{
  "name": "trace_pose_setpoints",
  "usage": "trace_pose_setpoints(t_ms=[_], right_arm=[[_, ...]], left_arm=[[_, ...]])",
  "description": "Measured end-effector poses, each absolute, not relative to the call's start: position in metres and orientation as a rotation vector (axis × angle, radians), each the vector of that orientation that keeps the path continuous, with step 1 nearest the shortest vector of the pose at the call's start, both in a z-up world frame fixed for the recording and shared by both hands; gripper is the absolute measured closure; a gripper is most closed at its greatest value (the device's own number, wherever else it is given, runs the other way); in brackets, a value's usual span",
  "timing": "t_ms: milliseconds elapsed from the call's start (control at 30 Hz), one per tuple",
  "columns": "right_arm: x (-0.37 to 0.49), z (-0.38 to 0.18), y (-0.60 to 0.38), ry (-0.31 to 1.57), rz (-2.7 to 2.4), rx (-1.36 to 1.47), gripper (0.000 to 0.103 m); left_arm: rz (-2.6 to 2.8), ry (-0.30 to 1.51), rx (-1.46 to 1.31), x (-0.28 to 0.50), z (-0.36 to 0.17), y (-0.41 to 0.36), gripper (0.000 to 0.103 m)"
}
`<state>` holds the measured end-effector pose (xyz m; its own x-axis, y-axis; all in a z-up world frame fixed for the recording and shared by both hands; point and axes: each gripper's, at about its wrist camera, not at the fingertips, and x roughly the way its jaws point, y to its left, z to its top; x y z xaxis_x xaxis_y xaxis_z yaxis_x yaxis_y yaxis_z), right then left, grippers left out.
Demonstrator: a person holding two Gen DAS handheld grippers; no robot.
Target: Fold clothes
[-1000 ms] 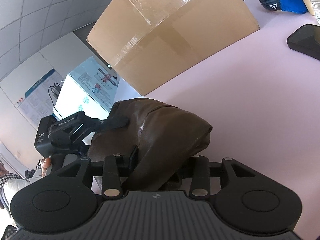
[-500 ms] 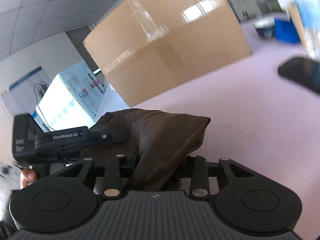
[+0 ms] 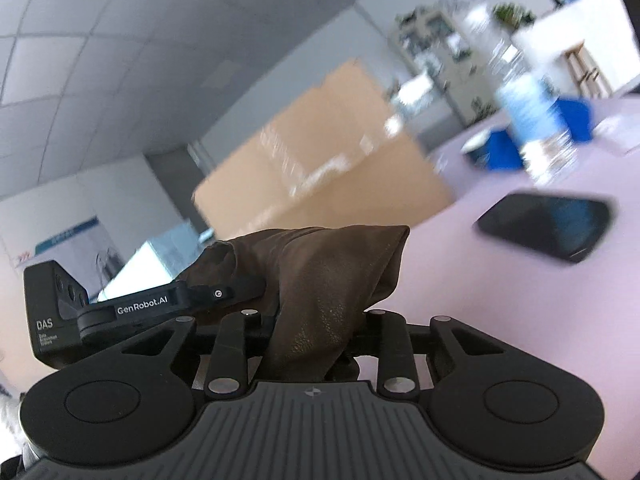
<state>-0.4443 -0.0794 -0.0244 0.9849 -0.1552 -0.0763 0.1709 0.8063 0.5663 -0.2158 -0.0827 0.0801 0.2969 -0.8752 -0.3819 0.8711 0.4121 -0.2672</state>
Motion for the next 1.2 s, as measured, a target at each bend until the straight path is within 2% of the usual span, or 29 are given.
trace_pose_setpoints(t_ms=[267, 633, 733, 833, 900, 933, 967, 1000, 1067, 1133, 1167, 1200], right_arm=[[-0.563, -0.026, -0.117, -0.085, -0.477, 0.561, 0.077], [-0.669, -0.089, -0.182, -0.159, -0.721, 0.837, 0.078], [-0.671, -0.090, -0.182, -0.120, -0.769, 0.744, 0.078], [-0.657, -0.091, -0.174, -0.069, -0.827, 0.630, 0.073], [-0.655, -0.094, -0.172, -0.068, -0.833, 0.603, 0.065], [-0.655, -0.095, -0.172, -0.077, -0.824, 0.601, 0.062], [-0.655, -0.097, -0.171, -0.086, -0.813, 0.601, 0.055], [-0.656, -0.097, -0.170, -0.099, -0.808, 0.600, 0.043], [-0.660, -0.095, -0.163, -0.147, -0.838, 0.561, 0.033], [-0.666, -0.088, -0.146, -0.182, -0.906, 0.464, 0.023], [-0.667, -0.084, -0.137, -0.203, -0.961, 0.395, 0.013], [-0.667, -0.081, -0.128, -0.227, -1.030, 0.313, 0.008]], left_arm=[[-1.434, 0.520, 0.098, -0.298, 0.084, -0.203, 0.062], [-1.605, 0.669, 0.321, -0.385, 0.033, -0.341, 0.061], [-1.620, 0.670, 0.339, -0.392, 0.021, -0.355, 0.058], [-1.610, 0.656, 0.336, -0.394, 0.015, -0.359, 0.049], [-1.584, 0.683, 0.326, -0.388, 0.015, -0.359, 0.037], [-1.571, 0.696, 0.322, -0.385, 0.015, -0.358, 0.026], [-1.560, 0.706, 0.322, -0.381, 0.016, -0.355, 0.023], [-1.568, 0.720, 0.321, -0.376, 0.023, -0.350, 0.023], [-1.591, 0.729, 0.317, -0.366, 0.040, -0.337, 0.021], [-1.581, 0.629, 0.304, -0.365, 0.055, -0.321, 0.017], [-1.573, 0.576, 0.299, -0.366, 0.060, -0.314, 0.016], [-1.561, 0.494, 0.299, -0.369, 0.067, -0.304, 0.014]])
